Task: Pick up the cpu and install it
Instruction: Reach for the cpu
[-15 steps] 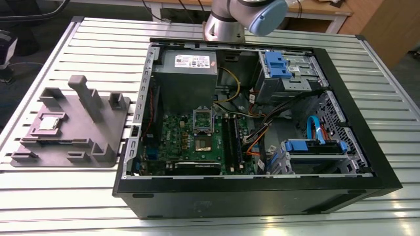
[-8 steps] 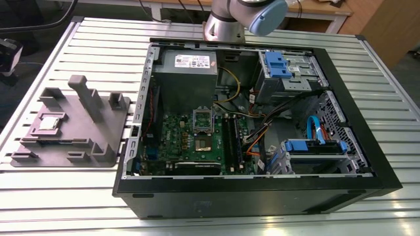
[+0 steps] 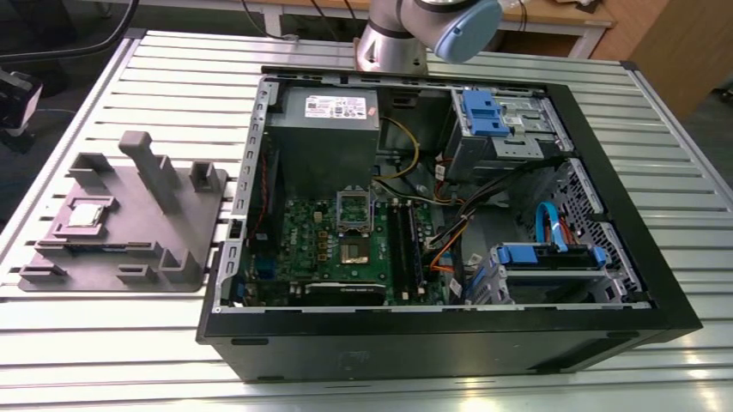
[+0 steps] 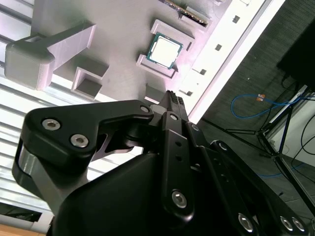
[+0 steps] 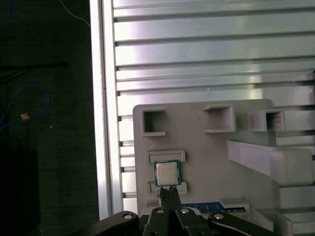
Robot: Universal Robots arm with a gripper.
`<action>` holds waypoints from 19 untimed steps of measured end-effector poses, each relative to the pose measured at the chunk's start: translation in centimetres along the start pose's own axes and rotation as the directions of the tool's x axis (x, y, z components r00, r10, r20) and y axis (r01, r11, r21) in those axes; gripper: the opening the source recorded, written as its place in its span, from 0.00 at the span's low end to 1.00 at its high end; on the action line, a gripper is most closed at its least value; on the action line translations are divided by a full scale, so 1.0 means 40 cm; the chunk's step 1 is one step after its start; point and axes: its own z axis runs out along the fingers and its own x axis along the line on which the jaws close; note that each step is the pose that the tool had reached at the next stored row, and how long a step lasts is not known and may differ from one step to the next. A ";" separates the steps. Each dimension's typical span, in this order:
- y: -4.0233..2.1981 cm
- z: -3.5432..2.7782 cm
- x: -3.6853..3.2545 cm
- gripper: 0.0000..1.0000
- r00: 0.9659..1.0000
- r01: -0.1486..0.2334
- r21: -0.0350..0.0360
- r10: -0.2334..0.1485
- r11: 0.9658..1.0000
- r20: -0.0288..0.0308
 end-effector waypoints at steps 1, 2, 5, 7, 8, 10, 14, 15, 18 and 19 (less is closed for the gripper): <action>0.000 0.000 0.000 0.11 1.000 0.000 0.000 0.000 1.000 0.000; 0.000 0.000 0.000 0.11 1.000 0.000 0.000 0.000 1.000 0.000; 0.000 0.002 0.000 0.11 1.000 0.000 0.000 0.000 1.000 0.000; -0.002 0.005 0.000 0.11 1.000 0.000 -0.001 0.000 1.000 0.000; -0.003 0.007 0.000 0.11 1.000 0.000 -0.001 0.000 1.000 0.000; -0.004 0.011 0.000 0.11 1.000 0.000 -0.001 0.000 1.000 0.000; -0.007 0.025 0.000 0.11 1.000 0.000 -0.001 0.000 1.000 0.000; -0.007 0.030 0.000 0.11 1.000 0.000 -0.001 0.000 1.000 0.000; -0.008 0.043 -0.001 0.11 1.000 0.000 -0.001 0.000 1.000 0.000; -0.009 0.047 0.000 0.11 1.000 0.000 -0.001 0.000 1.000 0.000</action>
